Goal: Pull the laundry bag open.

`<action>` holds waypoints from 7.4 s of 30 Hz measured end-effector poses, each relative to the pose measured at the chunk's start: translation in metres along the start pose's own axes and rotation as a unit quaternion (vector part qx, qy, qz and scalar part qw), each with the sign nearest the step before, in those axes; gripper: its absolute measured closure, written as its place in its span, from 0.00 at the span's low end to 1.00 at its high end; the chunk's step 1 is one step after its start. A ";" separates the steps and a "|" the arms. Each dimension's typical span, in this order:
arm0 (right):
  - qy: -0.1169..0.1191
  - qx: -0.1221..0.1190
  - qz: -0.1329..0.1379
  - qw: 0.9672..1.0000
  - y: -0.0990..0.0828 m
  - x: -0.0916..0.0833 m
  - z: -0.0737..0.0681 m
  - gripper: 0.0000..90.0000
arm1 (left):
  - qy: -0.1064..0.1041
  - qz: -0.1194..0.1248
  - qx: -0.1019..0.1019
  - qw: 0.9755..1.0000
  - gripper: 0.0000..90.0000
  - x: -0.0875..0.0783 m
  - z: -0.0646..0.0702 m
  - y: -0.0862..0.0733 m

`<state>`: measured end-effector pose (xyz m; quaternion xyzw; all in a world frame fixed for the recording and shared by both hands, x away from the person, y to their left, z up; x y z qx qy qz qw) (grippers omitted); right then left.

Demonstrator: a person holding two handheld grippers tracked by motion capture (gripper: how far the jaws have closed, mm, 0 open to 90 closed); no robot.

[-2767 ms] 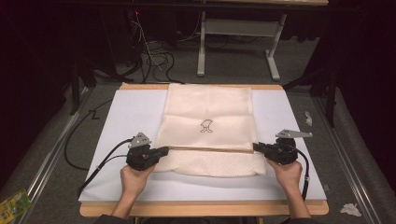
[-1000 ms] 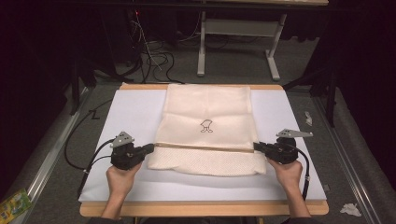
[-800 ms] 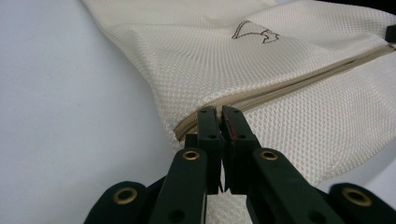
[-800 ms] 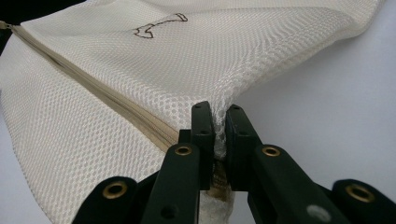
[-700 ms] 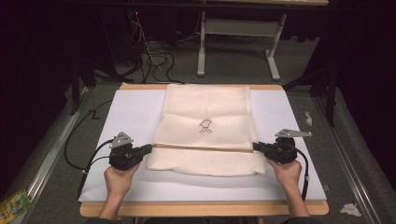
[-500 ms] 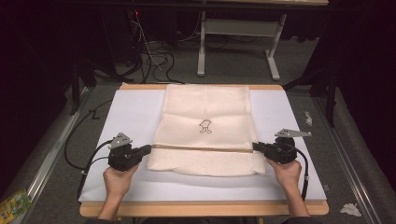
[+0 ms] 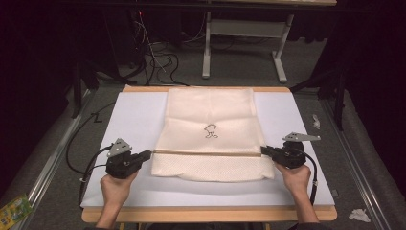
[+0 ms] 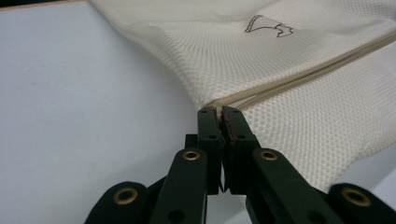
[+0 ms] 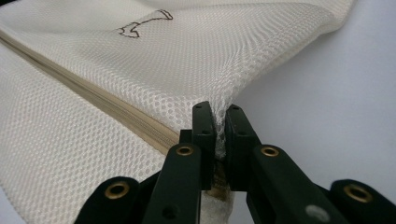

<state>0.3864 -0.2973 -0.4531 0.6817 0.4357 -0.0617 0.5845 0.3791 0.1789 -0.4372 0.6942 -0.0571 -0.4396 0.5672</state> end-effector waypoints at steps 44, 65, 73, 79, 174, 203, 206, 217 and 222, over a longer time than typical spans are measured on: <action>-0.002 0.006 -0.023 1.000 -0.014 0.014 -0.004 0.94 | -0.027 0.005 -0.036 0.999 0.97 0.003 -0.013 0.005; -0.034 -0.010 -0.053 0.998 -0.025 0.030 -0.006 0.90 | -0.011 -0.045 -0.026 0.999 0.96 0.017 -0.008 -0.008; -0.044 -0.013 -0.060 0.997 -0.029 0.031 -0.004 0.85 | -0.010 -0.049 -0.021 0.999 0.96 0.023 -0.005 -0.010; -0.060 -0.022 -0.045 0.997 -0.027 0.027 -0.009 0.71 | -0.005 -0.046 -0.010 0.999 0.95 0.023 -0.003 -0.010; -0.163 0.058 0.077 0.982 -0.029 -0.016 0.075 0.62 | 0.132 0.011 -0.087 0.987 0.56 0.036 -0.068 -0.042; -0.186 0.053 0.068 0.979 -0.036 -0.007 0.076 0.52 | 0.147 -0.002 -0.059 0.987 0.51 0.049 -0.063 -0.048; -0.189 0.053 0.071 0.978 -0.036 -0.007 0.075 0.51 | 0.150 -0.002 -0.057 0.987 0.51 0.049 -0.063 -0.048; -0.195 0.045 0.060 0.978 -0.037 -0.005 0.074 0.44 | 0.150 -0.006 -0.056 0.987 0.50 0.050 -0.062 -0.048; -0.192 0.051 0.060 0.978 -0.037 -0.005 0.075 0.40 | 0.150 -0.009 -0.058 0.987 0.48 0.050 -0.062 -0.048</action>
Point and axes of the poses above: each handheld gripper's, and its own axes: x roughly forward along the jaws, y roughly out of its top, z roughly to its right, the point moved 4 cm from there along x, roughly forward along the jaws, and after that the axes turned 7 degrees about x, right-handed, at the moved point
